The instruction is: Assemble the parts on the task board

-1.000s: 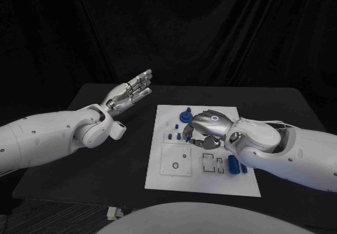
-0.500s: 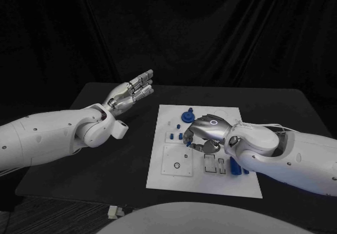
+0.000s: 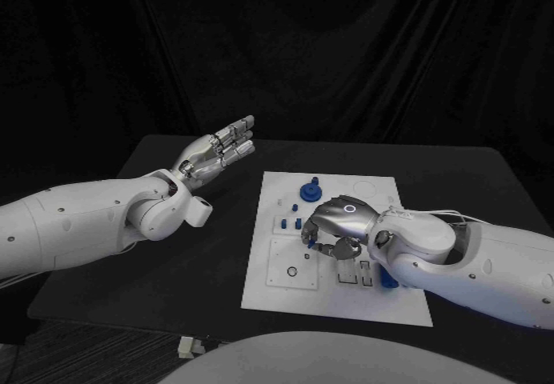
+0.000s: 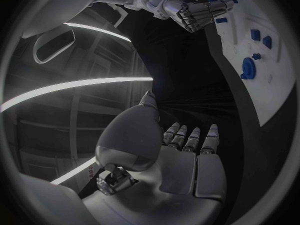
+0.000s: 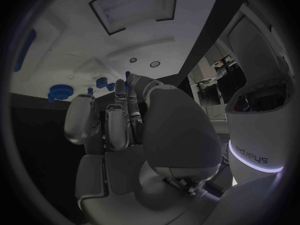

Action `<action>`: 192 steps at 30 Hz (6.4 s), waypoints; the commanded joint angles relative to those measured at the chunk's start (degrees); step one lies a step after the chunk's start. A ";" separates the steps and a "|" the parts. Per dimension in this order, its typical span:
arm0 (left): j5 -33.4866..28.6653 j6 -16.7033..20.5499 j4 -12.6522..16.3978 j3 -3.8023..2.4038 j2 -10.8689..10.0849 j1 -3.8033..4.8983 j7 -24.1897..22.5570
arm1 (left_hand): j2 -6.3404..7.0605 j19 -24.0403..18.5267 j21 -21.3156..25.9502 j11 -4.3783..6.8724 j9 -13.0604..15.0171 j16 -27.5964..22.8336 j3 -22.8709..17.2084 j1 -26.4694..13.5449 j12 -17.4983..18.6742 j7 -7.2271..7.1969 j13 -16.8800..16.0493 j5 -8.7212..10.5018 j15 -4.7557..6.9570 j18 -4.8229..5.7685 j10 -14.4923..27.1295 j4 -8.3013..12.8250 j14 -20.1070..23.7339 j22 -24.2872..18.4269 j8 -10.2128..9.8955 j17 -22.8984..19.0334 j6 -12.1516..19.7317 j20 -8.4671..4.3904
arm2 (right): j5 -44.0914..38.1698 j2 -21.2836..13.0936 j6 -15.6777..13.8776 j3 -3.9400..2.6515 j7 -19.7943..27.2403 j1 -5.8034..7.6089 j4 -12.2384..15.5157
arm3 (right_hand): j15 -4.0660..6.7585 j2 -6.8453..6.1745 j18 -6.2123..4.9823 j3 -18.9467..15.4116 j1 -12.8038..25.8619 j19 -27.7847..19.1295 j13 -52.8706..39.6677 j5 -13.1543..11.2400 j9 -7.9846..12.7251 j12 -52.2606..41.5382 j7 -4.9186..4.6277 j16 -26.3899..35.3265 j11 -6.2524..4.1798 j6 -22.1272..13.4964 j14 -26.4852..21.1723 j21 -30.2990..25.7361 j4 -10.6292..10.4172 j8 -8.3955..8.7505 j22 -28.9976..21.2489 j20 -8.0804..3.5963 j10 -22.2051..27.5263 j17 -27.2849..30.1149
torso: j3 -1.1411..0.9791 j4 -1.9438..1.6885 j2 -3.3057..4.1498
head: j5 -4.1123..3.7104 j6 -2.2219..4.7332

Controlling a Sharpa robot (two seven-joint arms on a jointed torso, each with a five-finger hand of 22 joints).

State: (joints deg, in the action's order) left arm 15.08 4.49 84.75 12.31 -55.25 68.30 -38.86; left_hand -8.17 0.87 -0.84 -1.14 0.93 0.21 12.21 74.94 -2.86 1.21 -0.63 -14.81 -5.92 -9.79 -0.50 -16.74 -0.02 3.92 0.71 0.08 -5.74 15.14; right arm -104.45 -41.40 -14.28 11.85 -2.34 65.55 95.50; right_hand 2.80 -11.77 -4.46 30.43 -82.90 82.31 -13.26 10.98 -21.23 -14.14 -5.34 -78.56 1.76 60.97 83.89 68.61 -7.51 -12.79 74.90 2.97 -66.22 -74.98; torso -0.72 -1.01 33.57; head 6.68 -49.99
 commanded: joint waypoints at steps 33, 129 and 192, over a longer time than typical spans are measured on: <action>-0.77 -1.76 -0.38 -0.05 0.30 -0.23 -2.56 | -0.58 -0.05 0.09 -3.71 0.06 -0.21 0.67 4.74 -0.62 -1.39 -0.12 -3.66 -1.05 -0.50 0.11 0.35 0.02 -0.19 0.25 -0.08 -0.40 -0.32 | -1.18 1.24 1.59 -0.04 -0.96 -1.72 -0.87 | -0.52 0.31 0.20 0.42 0.53 -0.15 -0.14 -0.08 -0.16 -0.45 -0.24 0.04 0.37 -0.29 2.83 -0.40 0.20 -0.04 9.38 0.62 -0.29 -2.10 | -0.02 0.03 0.00 | 0.25 -0.01; -0.77 -4.47 -1.06 -0.05 0.90 -0.43 0.08 | -1.53 0.42 -0.22 -6.11 0.15 -0.21 0.20 10.66 -1.66 0.12 -0.28 -8.61 -3.73 -0.47 -0.13 1.92 0.02 0.58 0.35 -0.08 -1.02 1.26 | -6.02 1.66 1.62 -0.04 -1.58 -2.94 -1.31 | -0.08 0.74 -0.31 0.04 1.32 -1.26 -1.30 0.03 -1.00 -2.14 -0.06 1.54 0.14 -0.54 1.92 -2.52 1.71 0.23 8.83 0.61 -0.18 -0.20 | -0.02 0.01 0.00 | 0.67 -0.01; -0.77 -5.14 -1.49 -0.05 1.27 -0.66 0.58 | -1.70 0.54 -0.29 -6.47 0.24 -0.21 0.04 11.95 -2.00 1.10 -0.33 -9.82 -3.75 -0.43 -0.24 3.14 0.02 0.73 0.45 -0.08 -1.63 1.35 | -6.02 1.15 1.96 -0.04 -2.00 -3.24 -1.30 | -1.13 -0.82 -1.63 -0.07 4.29 -4.85 -0.10 -6.65 4.34 0.88 2.68 6.80 2.30 -14.29 -1.31 -11.65 -0.06 8.53 6.80 1.53 11.18 6.11 | -0.04 0.02 0.01 | 0.74 -0.01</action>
State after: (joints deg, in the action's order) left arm 14.74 -0.05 83.20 12.32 -54.08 67.72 -37.71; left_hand -10.05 1.50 -0.84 -7.16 1.07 0.21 12.21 86.32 -4.60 1.86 -0.87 -24.35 -9.22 -9.77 -0.79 -13.89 -0.02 4.59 0.94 0.07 -7.38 16.18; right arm -109.98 -40.20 -12.10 11.82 -3.30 62.45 94.05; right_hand 1.62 -12.28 -5.40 30.50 -78.91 77.79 -13.45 4.61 -16.93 -13.53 -2.58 -71.86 4.00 46.96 83.01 57.31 -7.29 -4.37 74.91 4.63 -55.36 -68.88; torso -0.74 -0.97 33.57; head 7.41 -49.99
